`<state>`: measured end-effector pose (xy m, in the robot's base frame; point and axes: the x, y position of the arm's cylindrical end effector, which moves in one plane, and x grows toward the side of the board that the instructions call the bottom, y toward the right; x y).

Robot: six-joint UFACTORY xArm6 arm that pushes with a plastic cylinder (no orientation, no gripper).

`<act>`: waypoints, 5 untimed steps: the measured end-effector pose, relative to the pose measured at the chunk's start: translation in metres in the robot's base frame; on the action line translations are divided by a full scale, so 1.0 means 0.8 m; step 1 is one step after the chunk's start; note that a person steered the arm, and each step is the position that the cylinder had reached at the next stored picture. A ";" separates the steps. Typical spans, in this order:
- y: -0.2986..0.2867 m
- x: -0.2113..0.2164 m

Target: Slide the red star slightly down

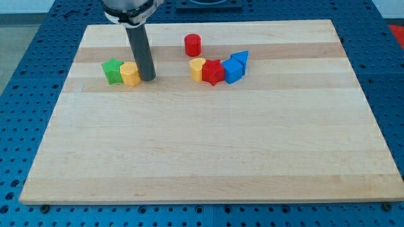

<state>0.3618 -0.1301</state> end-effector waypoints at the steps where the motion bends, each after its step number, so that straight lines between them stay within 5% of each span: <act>1: 0.000 -0.023; 5: 0.148 -0.055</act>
<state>0.3181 -0.0117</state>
